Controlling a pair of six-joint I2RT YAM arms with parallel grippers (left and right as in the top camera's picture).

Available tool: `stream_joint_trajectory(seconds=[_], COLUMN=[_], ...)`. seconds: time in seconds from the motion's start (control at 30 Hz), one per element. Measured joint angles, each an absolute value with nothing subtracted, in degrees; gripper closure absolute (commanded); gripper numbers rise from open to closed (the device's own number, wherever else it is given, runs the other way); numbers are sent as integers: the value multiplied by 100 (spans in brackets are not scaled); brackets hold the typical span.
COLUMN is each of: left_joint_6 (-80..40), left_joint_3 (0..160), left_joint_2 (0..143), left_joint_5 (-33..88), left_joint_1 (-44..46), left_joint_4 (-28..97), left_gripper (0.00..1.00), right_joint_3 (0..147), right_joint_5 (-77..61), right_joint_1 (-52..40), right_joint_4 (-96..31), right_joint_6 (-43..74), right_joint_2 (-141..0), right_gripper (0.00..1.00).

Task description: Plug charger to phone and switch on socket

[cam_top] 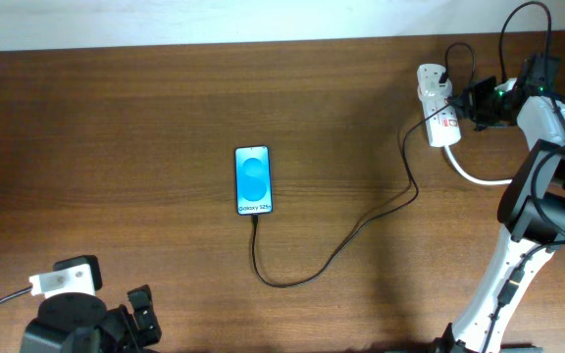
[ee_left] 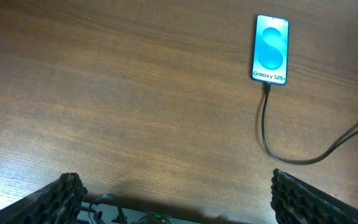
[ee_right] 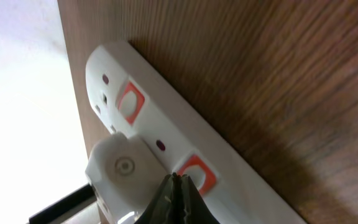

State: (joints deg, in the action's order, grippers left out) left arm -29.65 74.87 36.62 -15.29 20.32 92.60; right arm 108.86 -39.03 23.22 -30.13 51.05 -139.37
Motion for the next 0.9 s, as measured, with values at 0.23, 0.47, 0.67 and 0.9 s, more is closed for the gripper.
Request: stream_joint_trajectory(seconds=[0.23, 0.47, 0.67, 0.9], left_joint_6=[-2965, -2965, -2965, -2965], left_joint_3=[7487, 7487, 7487, 7487], left_joint_2=[3662, 3662, 3662, 3662], left_joint_5=[-1527, -1529, -1529, -1529], left_joint_1=[2032, 2032, 2032, 2032], left_joint_4=[9258, 9260, 9260, 9260], left_gripper=[1, 1, 1, 1], right_joint_3=[10971, 11013, 11227, 11310], right_joint_5=[-3863, -3776, -3076, -2080], right_joint_1=[2327, 2298, 2126, 1914], right_joint_4=[-2982, -3114, -3603, -3811], right_joint_6=[5127, 5124, 5026, 4729], right_joint_2=[-14022, -14022, -13990, -13933], right_gripper=[96, 96, 96, 96])
